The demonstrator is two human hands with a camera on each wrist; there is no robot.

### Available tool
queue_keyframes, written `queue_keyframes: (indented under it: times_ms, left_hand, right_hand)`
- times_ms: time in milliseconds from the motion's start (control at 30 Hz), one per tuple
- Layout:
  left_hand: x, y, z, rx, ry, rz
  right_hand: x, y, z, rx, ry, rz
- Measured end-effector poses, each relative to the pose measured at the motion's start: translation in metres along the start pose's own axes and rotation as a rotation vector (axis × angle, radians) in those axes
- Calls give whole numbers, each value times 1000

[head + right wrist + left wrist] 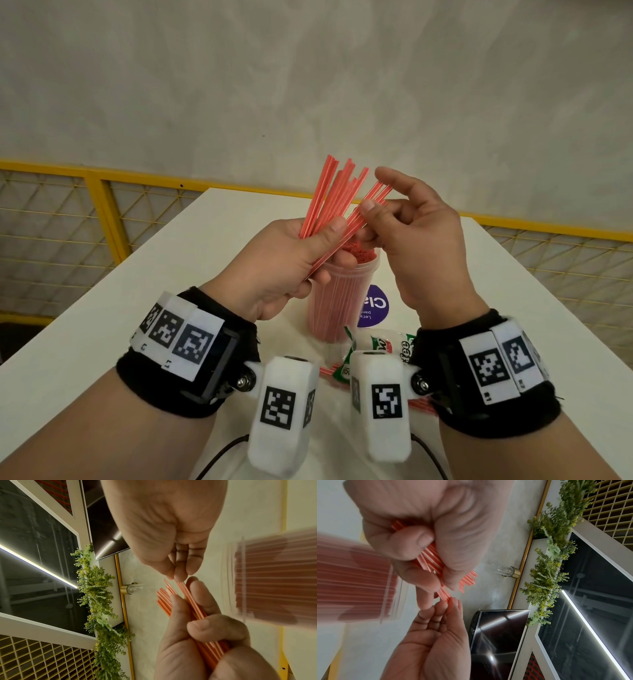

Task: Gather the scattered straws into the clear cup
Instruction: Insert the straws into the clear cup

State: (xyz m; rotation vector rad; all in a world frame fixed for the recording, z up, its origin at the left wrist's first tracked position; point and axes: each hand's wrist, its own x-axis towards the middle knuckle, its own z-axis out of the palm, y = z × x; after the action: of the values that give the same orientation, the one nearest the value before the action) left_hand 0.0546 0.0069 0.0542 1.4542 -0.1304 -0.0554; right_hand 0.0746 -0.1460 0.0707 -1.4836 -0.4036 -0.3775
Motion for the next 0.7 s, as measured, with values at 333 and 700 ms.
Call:
queue_keyframes:
  times_ms: [333,700]
  left_hand:
    - [0,0,5,35,105,83]
    - [6,-13,3,479,183,316]
  right_hand:
    - [-2,1,4,10,-52,10]
    - [12,3,-25,-100,402,-190]
